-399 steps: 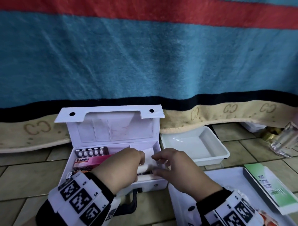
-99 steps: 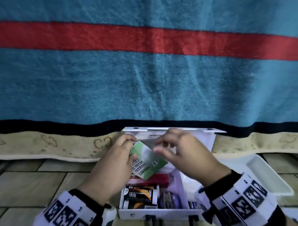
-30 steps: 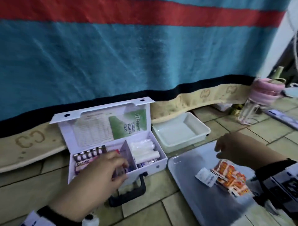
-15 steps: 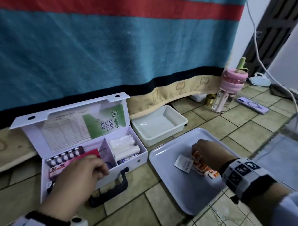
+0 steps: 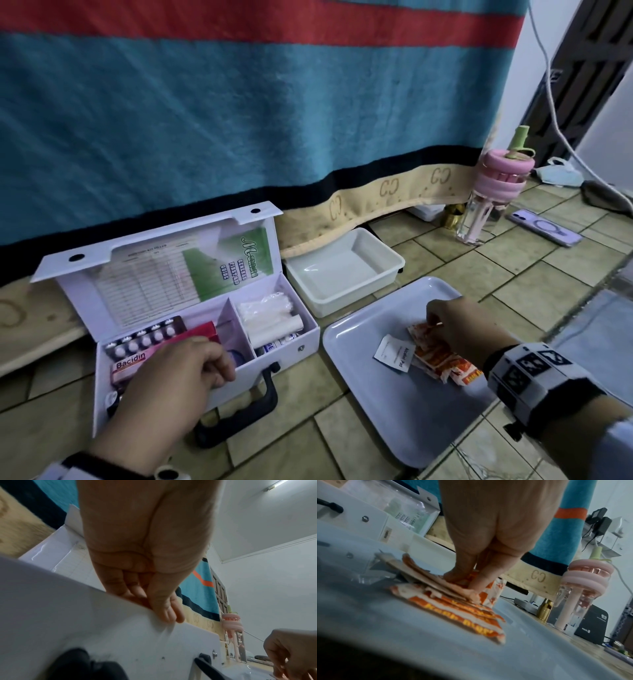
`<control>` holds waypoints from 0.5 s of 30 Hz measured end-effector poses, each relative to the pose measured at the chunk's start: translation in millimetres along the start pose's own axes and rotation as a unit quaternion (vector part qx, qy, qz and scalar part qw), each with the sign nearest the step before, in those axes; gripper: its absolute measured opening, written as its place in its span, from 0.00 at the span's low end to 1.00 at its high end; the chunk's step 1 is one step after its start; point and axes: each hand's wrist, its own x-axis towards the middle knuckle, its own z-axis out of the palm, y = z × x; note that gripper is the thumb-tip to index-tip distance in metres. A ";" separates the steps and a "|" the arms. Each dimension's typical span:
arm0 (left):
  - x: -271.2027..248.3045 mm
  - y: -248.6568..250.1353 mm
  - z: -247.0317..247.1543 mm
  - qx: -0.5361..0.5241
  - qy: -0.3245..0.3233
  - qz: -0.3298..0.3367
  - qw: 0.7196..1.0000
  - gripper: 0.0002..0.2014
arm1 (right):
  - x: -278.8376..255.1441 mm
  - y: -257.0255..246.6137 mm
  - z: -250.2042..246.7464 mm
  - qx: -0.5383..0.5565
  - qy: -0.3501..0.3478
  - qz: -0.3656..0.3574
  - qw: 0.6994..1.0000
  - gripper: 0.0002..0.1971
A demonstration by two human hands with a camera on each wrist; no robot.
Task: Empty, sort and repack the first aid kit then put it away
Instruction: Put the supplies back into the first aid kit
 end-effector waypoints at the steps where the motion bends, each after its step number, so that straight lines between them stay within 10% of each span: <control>1: 0.2 -0.4 -0.1 0.000 -0.002 -0.003 1.000 0.20 | -0.9 -0.2 -0.4 0.001 0.001 -0.007 1.000 0.07; 9: -3.5 6.0 -2.3 0.004 0.007 -0.021 1.000 0.12 | -2.9 -15.6 -46.1 0.108 0.074 -0.055 0.990 0.12; 15: -22.5 -19.6 -7.5 -0.011 0.011 -0.044 0.999 0.16 | 0.3 -80.0 -90.4 0.339 0.155 -0.144 0.917 0.03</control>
